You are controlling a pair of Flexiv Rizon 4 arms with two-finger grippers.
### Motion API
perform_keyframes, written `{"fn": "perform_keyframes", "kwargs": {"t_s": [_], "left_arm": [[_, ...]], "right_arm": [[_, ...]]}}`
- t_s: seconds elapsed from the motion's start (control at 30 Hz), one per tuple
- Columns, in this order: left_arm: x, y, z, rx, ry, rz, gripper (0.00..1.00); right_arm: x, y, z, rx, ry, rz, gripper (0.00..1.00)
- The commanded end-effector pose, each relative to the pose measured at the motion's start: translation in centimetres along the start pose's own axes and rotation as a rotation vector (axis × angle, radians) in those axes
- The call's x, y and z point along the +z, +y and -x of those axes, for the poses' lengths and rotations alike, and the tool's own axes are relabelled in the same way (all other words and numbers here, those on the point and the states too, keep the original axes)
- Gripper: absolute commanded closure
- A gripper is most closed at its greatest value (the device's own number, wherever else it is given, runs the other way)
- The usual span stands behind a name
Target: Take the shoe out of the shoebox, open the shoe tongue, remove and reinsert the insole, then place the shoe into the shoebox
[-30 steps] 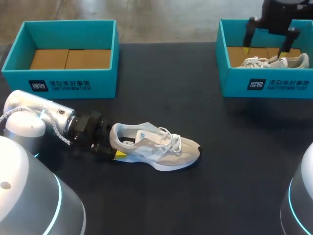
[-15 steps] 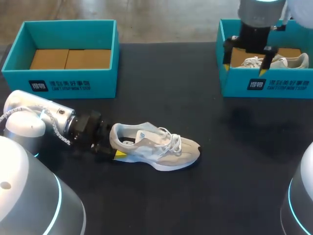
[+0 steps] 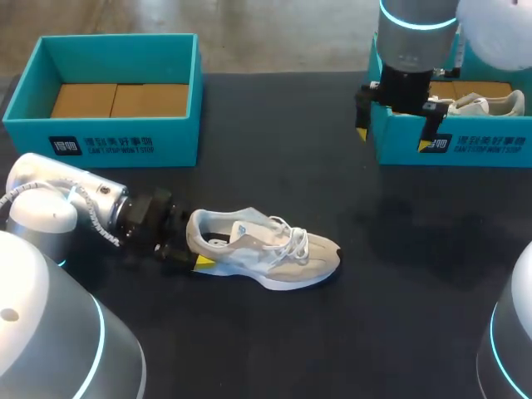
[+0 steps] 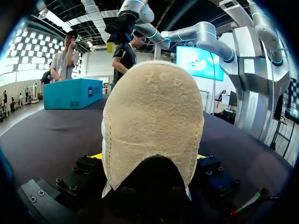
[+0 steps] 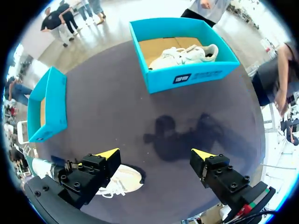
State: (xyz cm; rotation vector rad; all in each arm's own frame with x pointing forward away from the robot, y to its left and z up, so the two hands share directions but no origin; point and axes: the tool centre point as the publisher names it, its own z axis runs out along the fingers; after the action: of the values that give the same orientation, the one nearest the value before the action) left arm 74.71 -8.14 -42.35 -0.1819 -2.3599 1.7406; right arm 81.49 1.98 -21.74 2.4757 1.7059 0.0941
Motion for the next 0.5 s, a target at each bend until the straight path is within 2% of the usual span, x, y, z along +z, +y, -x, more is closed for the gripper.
{"fn": "perform_keyframes", "kwargs": {"t_s": [0.03,0.37,0.47,0.5], "left_arm": [[0.0,0.2,-0.1,0.000,-0.002,0.001,1.00],[0.0,0.2,-0.1,0.000,-0.002,0.001,1.00],[0.0,0.2,-0.1,0.000,-0.002,0.001,1.00],[0.0,0.2,-0.1,0.000,-0.002,0.001,1.00]], "right_arm": [[-0.1,0.0,-0.3,0.000,-0.008,0.002,0.00],[-0.1,0.0,-0.3,0.000,-0.008,0.002,0.00],[-0.8,-1.0,-3.0,-0.041,-0.072,0.004,0.00],[-1.3,-1.3,-3.7,-0.049,-0.065,0.012,0.00]]}}
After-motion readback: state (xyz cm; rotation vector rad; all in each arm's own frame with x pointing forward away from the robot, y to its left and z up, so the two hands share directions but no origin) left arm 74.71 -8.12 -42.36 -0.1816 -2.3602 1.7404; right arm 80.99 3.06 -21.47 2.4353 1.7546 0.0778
